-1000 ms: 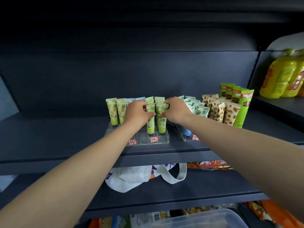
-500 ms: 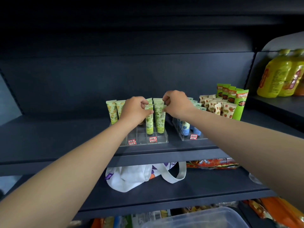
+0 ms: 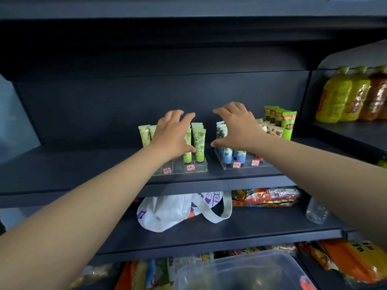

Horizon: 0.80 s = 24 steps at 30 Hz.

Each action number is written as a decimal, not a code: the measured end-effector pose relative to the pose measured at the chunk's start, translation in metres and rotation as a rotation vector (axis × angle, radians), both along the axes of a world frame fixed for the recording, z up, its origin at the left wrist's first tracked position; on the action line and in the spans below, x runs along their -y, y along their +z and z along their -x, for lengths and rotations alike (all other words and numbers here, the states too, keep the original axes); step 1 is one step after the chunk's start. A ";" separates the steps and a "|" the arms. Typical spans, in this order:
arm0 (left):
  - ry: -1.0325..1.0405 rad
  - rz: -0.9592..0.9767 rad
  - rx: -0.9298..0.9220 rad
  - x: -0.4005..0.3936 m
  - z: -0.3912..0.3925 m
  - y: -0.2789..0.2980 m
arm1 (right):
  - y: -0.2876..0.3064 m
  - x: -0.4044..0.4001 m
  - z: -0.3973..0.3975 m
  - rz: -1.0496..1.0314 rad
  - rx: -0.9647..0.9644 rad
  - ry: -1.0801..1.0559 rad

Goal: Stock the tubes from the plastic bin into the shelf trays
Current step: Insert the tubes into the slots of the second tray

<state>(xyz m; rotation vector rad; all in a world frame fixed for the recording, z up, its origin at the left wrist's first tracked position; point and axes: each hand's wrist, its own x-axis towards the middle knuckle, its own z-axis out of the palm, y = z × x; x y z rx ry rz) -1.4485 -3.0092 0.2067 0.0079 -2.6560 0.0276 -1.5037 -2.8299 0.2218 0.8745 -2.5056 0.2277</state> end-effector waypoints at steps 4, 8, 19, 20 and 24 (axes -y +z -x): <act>-0.059 -0.012 -0.060 -0.021 -0.023 -0.024 | -0.026 -0.021 -0.017 0.026 0.008 0.014; -0.151 -0.082 -0.104 -0.043 -0.047 -0.065 | -0.068 -0.045 -0.039 0.073 0.019 0.055; -0.194 -0.244 0.253 -0.088 -0.076 -0.226 | -0.226 -0.097 -0.076 -0.002 0.362 0.009; -0.187 -0.267 0.288 -0.090 -0.076 -0.240 | -0.240 -0.101 -0.076 -0.005 0.402 -0.001; -0.130 -0.321 0.436 -0.101 -0.073 -0.294 | -0.292 -0.113 -0.074 -0.045 0.537 -0.046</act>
